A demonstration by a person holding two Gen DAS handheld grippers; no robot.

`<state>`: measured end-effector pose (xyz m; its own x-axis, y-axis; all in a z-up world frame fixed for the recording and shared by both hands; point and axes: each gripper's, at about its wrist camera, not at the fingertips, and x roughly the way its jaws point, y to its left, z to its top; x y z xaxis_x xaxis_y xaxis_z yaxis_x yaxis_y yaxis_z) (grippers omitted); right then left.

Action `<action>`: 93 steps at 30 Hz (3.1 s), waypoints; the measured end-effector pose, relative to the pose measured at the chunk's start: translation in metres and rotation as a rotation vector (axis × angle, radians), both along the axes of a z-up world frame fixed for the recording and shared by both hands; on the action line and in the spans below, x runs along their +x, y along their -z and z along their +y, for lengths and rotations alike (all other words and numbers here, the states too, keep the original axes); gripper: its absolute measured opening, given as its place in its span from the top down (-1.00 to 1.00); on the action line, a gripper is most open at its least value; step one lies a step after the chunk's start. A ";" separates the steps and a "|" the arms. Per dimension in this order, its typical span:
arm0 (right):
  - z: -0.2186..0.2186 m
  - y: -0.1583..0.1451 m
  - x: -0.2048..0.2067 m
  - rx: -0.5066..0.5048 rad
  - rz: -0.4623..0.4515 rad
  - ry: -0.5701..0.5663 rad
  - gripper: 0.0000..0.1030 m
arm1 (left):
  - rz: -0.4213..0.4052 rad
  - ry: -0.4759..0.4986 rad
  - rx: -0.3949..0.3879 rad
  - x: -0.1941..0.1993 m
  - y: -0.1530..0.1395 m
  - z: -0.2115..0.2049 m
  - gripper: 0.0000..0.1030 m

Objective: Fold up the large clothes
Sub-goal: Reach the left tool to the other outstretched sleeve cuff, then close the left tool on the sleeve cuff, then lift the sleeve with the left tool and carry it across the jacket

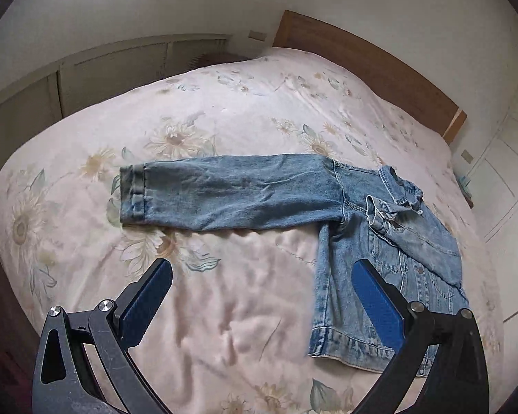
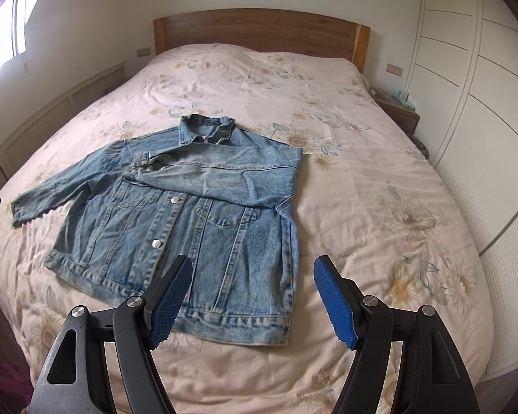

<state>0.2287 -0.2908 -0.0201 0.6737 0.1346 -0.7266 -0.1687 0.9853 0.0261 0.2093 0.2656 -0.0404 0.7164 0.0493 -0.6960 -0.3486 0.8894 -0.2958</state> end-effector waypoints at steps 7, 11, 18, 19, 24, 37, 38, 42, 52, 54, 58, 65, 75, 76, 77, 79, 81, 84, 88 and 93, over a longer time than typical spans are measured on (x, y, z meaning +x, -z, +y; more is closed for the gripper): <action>0.005 -0.011 -0.025 -0.019 -0.015 0.016 -0.45 | 0.004 -0.089 -0.116 -0.027 0.015 0.066 -0.98; 0.002 -0.009 -0.034 0.001 -0.015 0.056 -0.45 | -0.009 -0.150 -0.192 -0.038 0.028 0.099 -0.98; 0.000 0.007 -0.029 0.002 0.024 0.100 -0.45 | -0.029 -0.241 -0.310 -0.041 0.055 0.141 -0.83; 0.000 0.009 -0.028 -0.002 0.029 0.105 -0.45 | -0.031 -0.253 -0.325 -0.040 0.059 0.146 -0.83; 0.002 0.018 -0.017 -0.033 0.053 0.115 -0.45 | -0.047 -0.276 -0.402 -0.029 0.075 0.162 -0.83; 0.000 0.044 0.006 -0.081 0.116 0.135 -0.45 | -0.066 -0.308 -0.665 0.017 0.130 0.174 -0.39; -0.002 0.046 0.008 -0.080 0.121 0.141 -0.45 | -0.068 -0.314 -0.673 0.021 0.132 0.175 -0.37; -0.008 0.053 0.016 -0.088 0.141 0.151 -0.45 | -0.099 -0.331 -0.712 0.033 0.139 0.179 -0.27; -0.015 0.077 0.038 -0.087 0.192 0.153 -0.45 | -0.250 -0.411 -0.847 0.053 0.156 0.203 -0.06; -0.018 0.081 0.042 -0.087 0.200 0.153 -0.45 | -0.262 -0.425 -0.882 0.054 0.160 0.209 0.18; -0.024 0.086 0.049 -0.074 0.210 0.155 -0.45 | -0.265 -0.443 -0.903 0.055 0.158 0.218 0.73; -0.034 0.093 0.054 -0.045 0.213 0.155 -0.45 | -0.212 -0.367 -0.757 0.075 0.112 0.222 0.93; -0.058 0.109 0.045 0.013 0.221 0.169 -0.45 | -0.219 -0.300 -0.686 0.098 0.054 0.206 0.95; -0.062 0.110 0.044 0.019 0.222 0.173 -0.45 | -0.217 -0.292 -0.676 0.095 0.047 0.195 0.94; -0.066 0.111 0.042 0.024 0.222 0.176 -0.45 | -0.218 -0.287 -0.670 0.097 0.043 0.192 0.95; -0.074 0.113 0.040 0.032 0.219 0.182 -0.45 | -0.221 -0.273 -0.659 0.100 0.034 0.183 0.95; -0.081 0.116 0.038 0.031 0.220 0.185 -0.45 | -0.221 -0.258 -0.641 0.114 0.027 0.166 0.95; -0.094 0.120 0.036 0.039 0.221 0.194 -0.45 | -0.222 -0.235 -0.617 0.131 0.017 0.146 0.94; -0.119 0.129 0.035 0.071 0.223 0.230 -0.45 | -0.221 -0.193 -0.578 0.153 0.000 0.115 0.95; -0.143 0.146 0.032 0.094 0.241 0.264 -0.45 | -0.218 -0.151 -0.540 0.182 -0.015 0.083 0.94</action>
<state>0.2604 -0.4335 -0.1660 0.5049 0.0531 -0.8616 0.1131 0.9854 0.1270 0.3915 0.3482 -0.0255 0.8581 -0.1580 -0.4886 -0.3400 0.5384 -0.7711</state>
